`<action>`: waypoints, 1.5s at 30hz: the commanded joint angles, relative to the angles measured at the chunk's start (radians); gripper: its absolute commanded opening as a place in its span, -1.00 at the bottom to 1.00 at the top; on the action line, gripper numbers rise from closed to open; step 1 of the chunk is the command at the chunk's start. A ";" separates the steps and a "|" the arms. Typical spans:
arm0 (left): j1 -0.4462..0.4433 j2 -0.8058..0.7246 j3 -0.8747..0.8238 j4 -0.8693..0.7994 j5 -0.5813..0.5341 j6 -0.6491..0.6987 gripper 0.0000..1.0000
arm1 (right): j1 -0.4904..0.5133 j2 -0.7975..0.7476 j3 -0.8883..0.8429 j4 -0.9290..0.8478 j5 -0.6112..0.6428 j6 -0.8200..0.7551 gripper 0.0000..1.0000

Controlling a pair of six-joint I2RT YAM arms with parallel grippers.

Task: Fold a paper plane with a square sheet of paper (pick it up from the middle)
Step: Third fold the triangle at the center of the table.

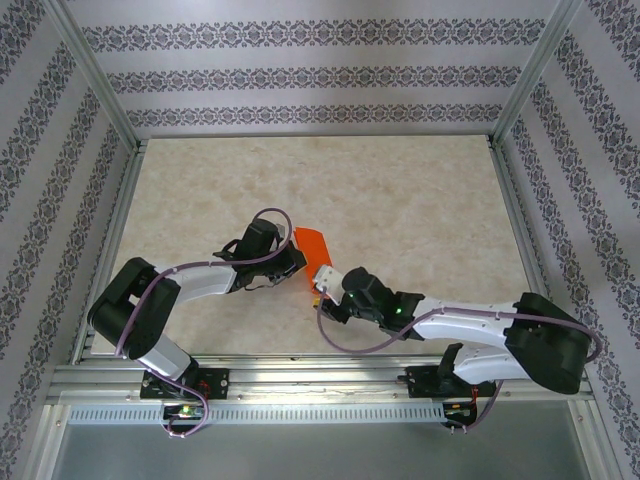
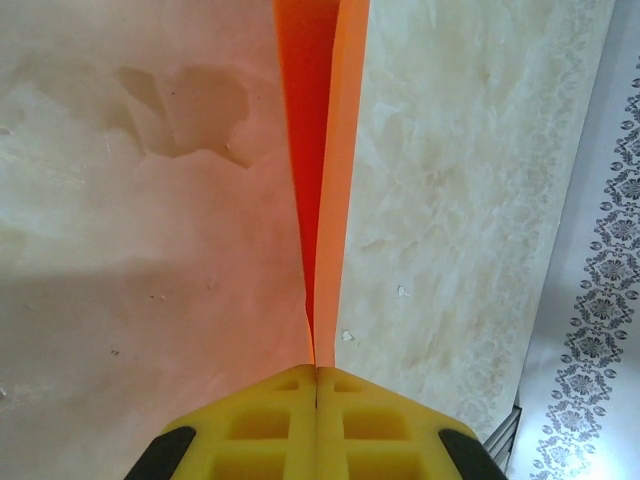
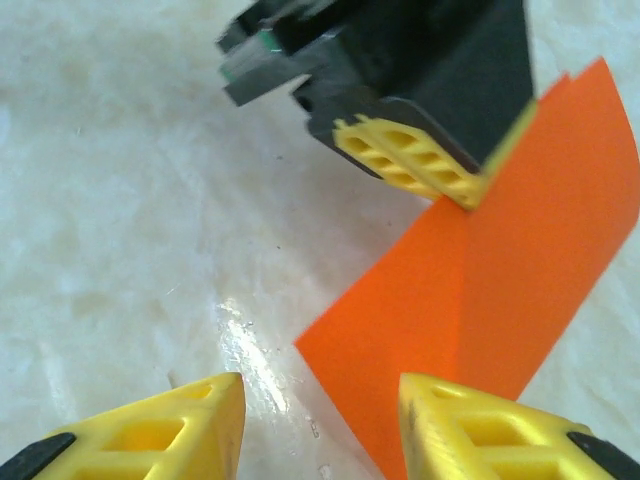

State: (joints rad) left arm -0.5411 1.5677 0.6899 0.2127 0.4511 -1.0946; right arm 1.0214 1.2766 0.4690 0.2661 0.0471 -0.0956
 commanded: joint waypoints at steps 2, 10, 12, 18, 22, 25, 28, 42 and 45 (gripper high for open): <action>0.013 -0.005 0.012 -0.037 -0.002 -0.016 -1.00 | 0.068 0.048 -0.013 0.140 0.106 -0.152 -0.03; 0.012 -0.004 0.020 -0.032 0.006 -0.023 -1.00 | 0.115 0.143 0.001 0.203 0.271 -0.173 0.01; 0.013 -0.006 0.020 -0.032 0.006 -0.025 -1.00 | 0.118 0.161 0.004 0.200 0.275 -0.179 0.02; 0.012 -0.004 0.016 -0.027 0.012 -0.029 -1.00 | 0.126 0.209 0.019 0.199 0.318 -0.163 0.01; 0.013 -0.002 0.014 -0.024 0.014 -0.031 -1.00 | 0.126 0.229 0.030 0.202 0.349 -0.175 -0.05; 0.013 -0.001 0.014 -0.022 0.017 -0.030 -1.00 | 0.125 0.239 0.035 0.202 0.368 -0.177 -0.11; 0.013 -0.001 0.016 -0.022 0.015 -0.031 -1.00 | 0.125 0.249 0.040 0.200 0.371 -0.179 -0.18; 0.013 -0.004 0.006 -0.018 0.020 -0.031 -1.00 | 0.125 0.251 0.037 0.203 0.390 -0.171 -0.52; 0.013 -0.006 0.005 -0.018 0.018 -0.030 -1.00 | 0.124 0.250 0.036 0.203 0.390 -0.173 -0.58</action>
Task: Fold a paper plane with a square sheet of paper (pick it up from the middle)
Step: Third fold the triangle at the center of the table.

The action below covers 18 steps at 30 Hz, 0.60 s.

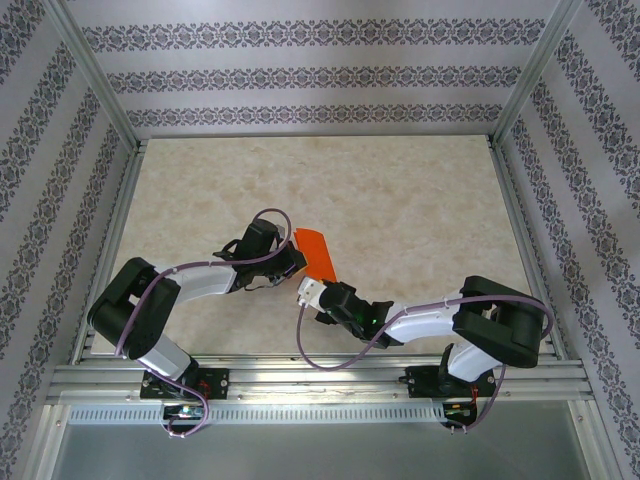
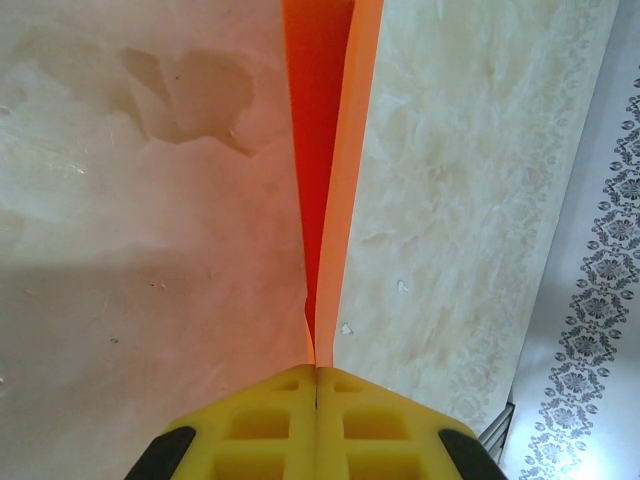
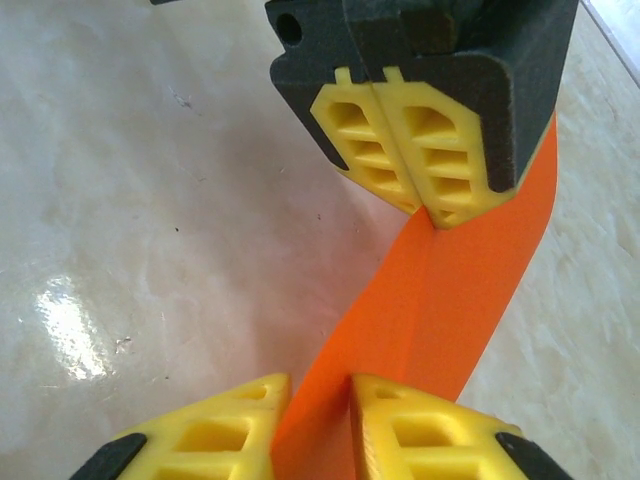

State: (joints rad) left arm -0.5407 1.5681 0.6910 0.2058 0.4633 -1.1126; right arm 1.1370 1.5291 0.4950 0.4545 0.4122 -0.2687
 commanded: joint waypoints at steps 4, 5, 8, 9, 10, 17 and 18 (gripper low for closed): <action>0.013 -0.006 0.002 -0.011 0.008 -0.013 -1.00 | 0.009 -0.001 0.011 0.015 0.024 0.002 -0.60; 0.013 -0.006 0.002 -0.011 0.007 -0.013 -1.00 | 0.009 -0.001 0.011 0.013 0.023 0.003 -0.62; 0.013 -0.008 0.000 -0.011 0.007 -0.013 -1.00 | 0.009 -0.001 0.013 0.013 0.020 0.004 -0.63; 0.012 -0.009 0.000 -0.011 0.007 -0.014 -1.00 | 0.008 0.000 0.014 0.013 0.019 0.003 -0.63; 0.012 -0.009 -0.001 -0.009 0.008 -0.015 -1.00 | 0.009 0.000 0.014 0.013 0.022 0.002 -0.62; 0.013 -0.015 -0.003 -0.011 0.006 -0.016 -1.00 | 0.006 0.006 0.018 0.007 0.024 0.003 -0.52; 0.012 -0.014 -0.002 -0.010 0.006 -0.016 -1.00 | 0.007 0.008 0.019 0.006 0.021 0.004 -0.54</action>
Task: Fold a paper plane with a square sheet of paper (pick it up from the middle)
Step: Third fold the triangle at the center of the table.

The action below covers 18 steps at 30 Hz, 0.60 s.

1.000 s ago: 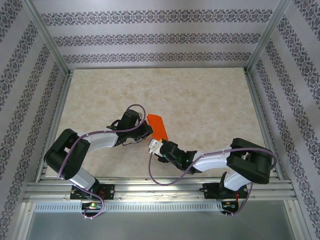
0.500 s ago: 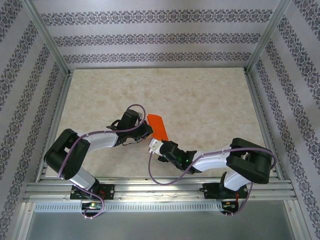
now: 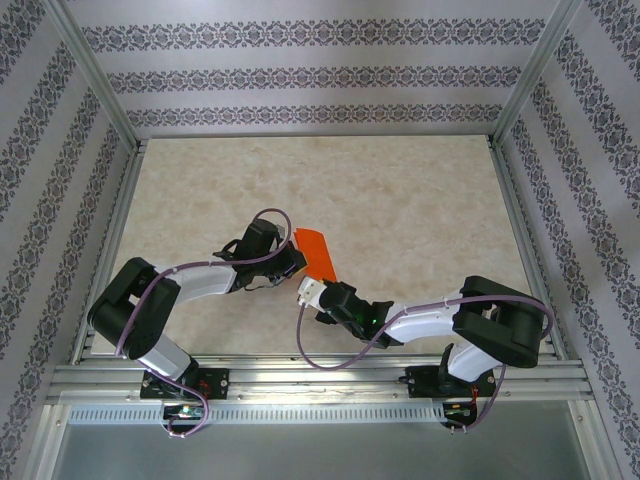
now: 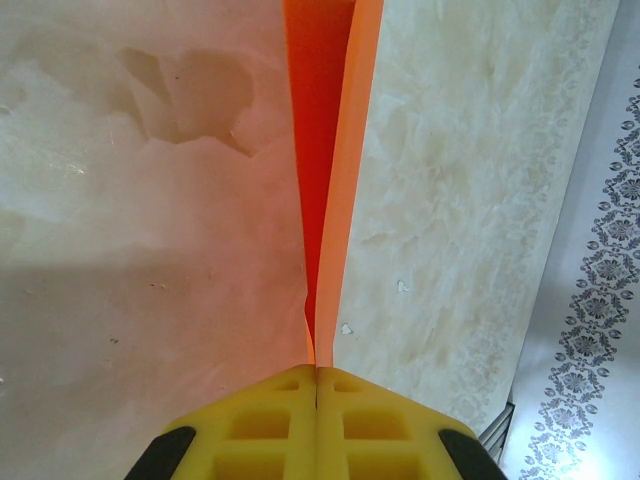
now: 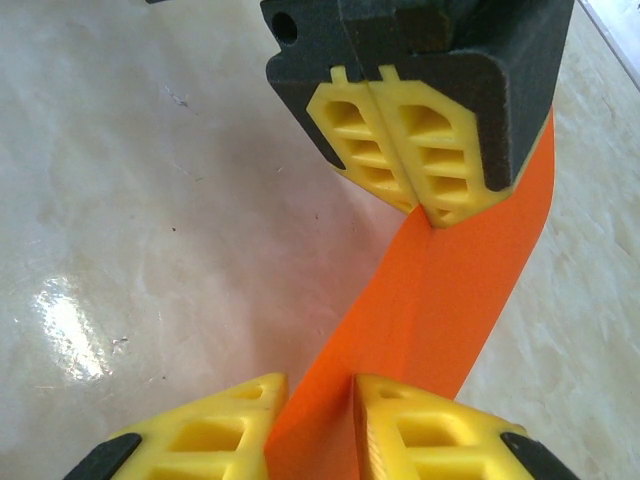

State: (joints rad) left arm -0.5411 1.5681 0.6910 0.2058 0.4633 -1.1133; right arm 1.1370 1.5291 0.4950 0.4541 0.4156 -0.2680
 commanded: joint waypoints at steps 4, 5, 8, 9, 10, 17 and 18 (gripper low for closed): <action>0.012 -0.011 -0.001 -0.009 0.008 -0.014 -1.00 | 0.006 0.008 0.019 0.006 0.017 0.007 -0.59; 0.013 -0.009 -0.001 -0.009 0.006 -0.015 -1.00 | 0.007 0.006 0.019 0.003 0.015 0.007 -0.59; 0.014 -0.006 0.001 -0.009 0.009 -0.015 -1.00 | 0.005 -0.005 0.013 0.004 0.016 0.007 -0.55; 0.013 -0.006 0.001 -0.009 0.010 -0.016 -1.00 | 0.003 -0.007 0.010 0.007 0.017 0.008 -0.50; 0.013 -0.006 0.002 -0.009 0.011 -0.016 -1.00 | 0.002 -0.010 0.007 0.010 0.016 0.009 -0.48; 0.013 0.005 0.004 0.000 0.012 -0.018 -1.00 | -0.002 -0.001 0.004 0.010 0.019 0.002 -0.46; 0.013 0.007 0.004 0.001 0.011 -0.019 -1.00 | -0.002 -0.002 0.002 0.015 0.021 0.004 -0.49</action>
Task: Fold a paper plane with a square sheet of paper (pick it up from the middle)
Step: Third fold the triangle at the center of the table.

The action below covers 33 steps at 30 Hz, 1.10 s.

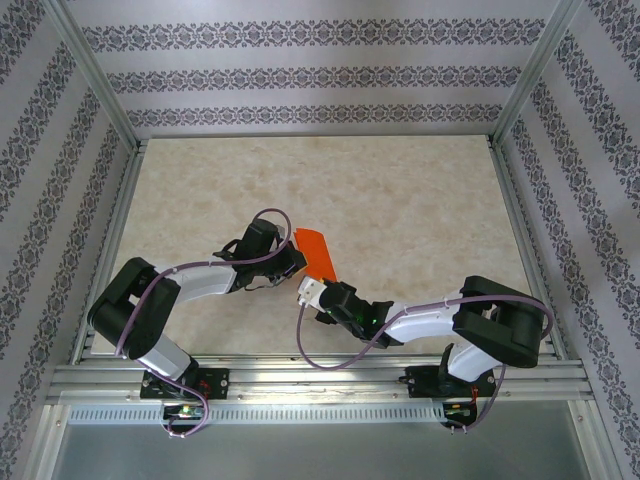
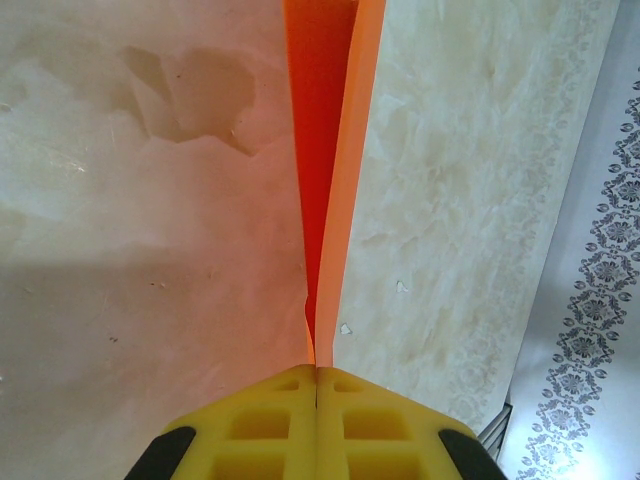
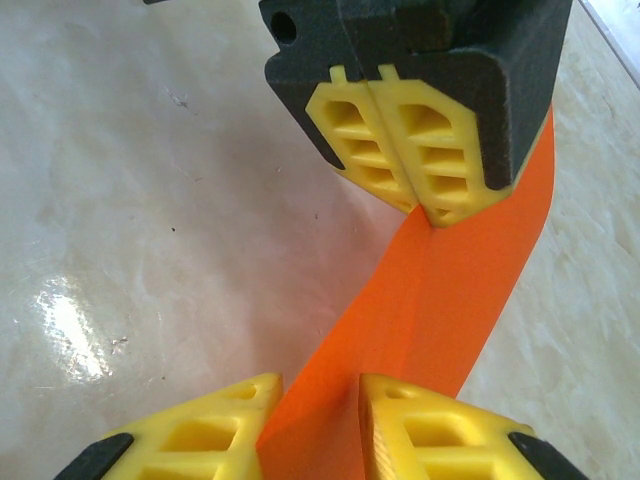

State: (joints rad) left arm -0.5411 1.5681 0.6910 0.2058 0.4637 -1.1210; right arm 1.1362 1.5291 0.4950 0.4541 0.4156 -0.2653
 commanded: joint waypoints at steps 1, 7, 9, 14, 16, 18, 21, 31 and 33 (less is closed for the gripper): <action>0.013 0.007 0.005 0.000 0.013 -0.010 -1.00 | -0.002 -0.009 -0.002 0.017 0.021 0.006 -0.50; 0.013 0.012 0.005 0.000 0.010 -0.008 -1.00 | -0.003 -0.054 -0.025 0.034 -0.002 0.029 -0.57; 0.013 0.013 0.003 0.000 0.009 -0.010 -1.00 | -0.002 -0.061 -0.027 0.038 -0.008 0.032 -0.57; 0.012 0.017 0.003 0.008 0.012 -0.014 -1.00 | -0.008 -0.058 -0.029 0.032 -0.009 0.044 -0.69; 0.012 0.017 0.005 0.007 0.012 -0.014 -1.00 | -0.008 -0.060 -0.031 0.034 -0.017 0.049 -0.72; 0.012 0.017 0.005 0.007 0.010 -0.014 -1.00 | -0.010 -0.066 -0.035 0.036 -0.029 0.057 -0.77; 0.013 0.019 0.007 0.010 0.013 -0.016 -1.00 | -0.018 -0.072 -0.039 0.035 -0.033 0.064 -0.88; 0.012 0.014 0.005 0.002 0.013 -0.010 -0.76 | -0.058 -0.108 -0.053 0.023 -0.114 0.095 -1.00; 0.012 -0.003 0.010 -0.022 0.007 0.009 -0.67 | -0.072 -0.114 -0.056 0.020 -0.153 0.115 -1.00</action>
State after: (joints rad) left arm -0.5411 1.5764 0.6910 0.2054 0.4637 -1.1271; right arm 1.0821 1.4410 0.4572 0.4686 0.3260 -0.1925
